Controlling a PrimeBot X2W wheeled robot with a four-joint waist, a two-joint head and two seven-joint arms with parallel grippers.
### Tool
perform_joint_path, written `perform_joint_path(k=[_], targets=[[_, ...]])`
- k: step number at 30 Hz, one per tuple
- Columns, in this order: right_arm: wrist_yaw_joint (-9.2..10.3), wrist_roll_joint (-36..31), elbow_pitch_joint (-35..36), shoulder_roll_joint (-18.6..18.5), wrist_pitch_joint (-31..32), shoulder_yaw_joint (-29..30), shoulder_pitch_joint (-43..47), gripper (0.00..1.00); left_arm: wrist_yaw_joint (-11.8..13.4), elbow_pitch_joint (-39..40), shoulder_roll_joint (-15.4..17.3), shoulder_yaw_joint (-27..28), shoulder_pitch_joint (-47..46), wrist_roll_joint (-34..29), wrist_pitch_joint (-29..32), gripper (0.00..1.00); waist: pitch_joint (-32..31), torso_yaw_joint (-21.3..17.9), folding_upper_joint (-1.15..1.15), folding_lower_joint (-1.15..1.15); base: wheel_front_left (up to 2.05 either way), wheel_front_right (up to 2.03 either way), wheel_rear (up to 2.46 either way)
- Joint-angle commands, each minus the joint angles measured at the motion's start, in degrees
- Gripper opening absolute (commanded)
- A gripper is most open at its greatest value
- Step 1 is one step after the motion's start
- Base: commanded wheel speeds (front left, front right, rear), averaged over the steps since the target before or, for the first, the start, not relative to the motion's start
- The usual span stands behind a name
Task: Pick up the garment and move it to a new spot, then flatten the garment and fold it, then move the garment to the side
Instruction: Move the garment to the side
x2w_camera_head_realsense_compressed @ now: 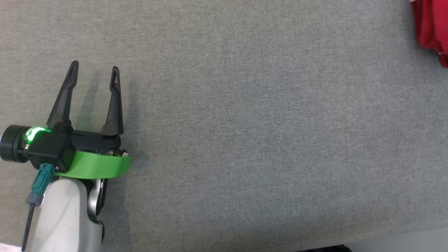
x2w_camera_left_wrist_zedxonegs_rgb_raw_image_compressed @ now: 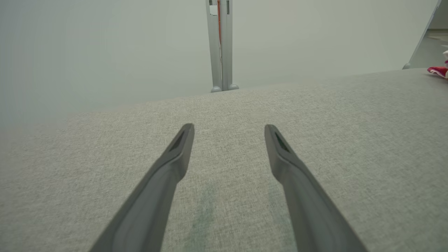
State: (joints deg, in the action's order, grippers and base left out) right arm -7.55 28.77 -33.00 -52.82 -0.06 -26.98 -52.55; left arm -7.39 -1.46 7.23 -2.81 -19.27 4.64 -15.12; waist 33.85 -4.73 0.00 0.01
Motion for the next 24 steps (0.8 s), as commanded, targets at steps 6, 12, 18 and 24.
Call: perform_joint_path(k=[6, 12, 18, 24], targets=[[0.14, 1.28, -0.65, -4.12, 1.75, 0.20, -3.26, 0.00, -0.12, 2.69, 1.87, -0.37, 0.18, 0.19, 0.02, 1.00, 3.05, -2.48, 0.00, -0.01, 0.00, 0.00, 0.00], [0.14, 0.46, -3.76, -3.41, 2.72, -0.40, -6.03, 0.27, -0.13, 3.90, 2.20, -0.68, 0.72, 0.27, 0.02, 1.00, 3.50, -2.28, 0.00, -0.01, 0.00, 0.00, 0.00], [0.14, -4.23, -7.63, -1.44, -2.11, 0.96, -8.98, 1.00, -0.13, 4.13, 1.86, -0.49, 0.27, 0.39, 0.02, 1.00, 3.37, -1.82, 0.00, -0.01, 0.00, 0.00, 0.00], [0.14, -8.64, -9.69, 2.91, -8.37, 3.54, -10.58, 1.00, -0.02, 2.68, 1.19, 0.10, 1.38, 0.87, 0.02, 1.00, 0.84, -1.33, 0.00, -0.01, 0.00, 0.00, 0.00]])
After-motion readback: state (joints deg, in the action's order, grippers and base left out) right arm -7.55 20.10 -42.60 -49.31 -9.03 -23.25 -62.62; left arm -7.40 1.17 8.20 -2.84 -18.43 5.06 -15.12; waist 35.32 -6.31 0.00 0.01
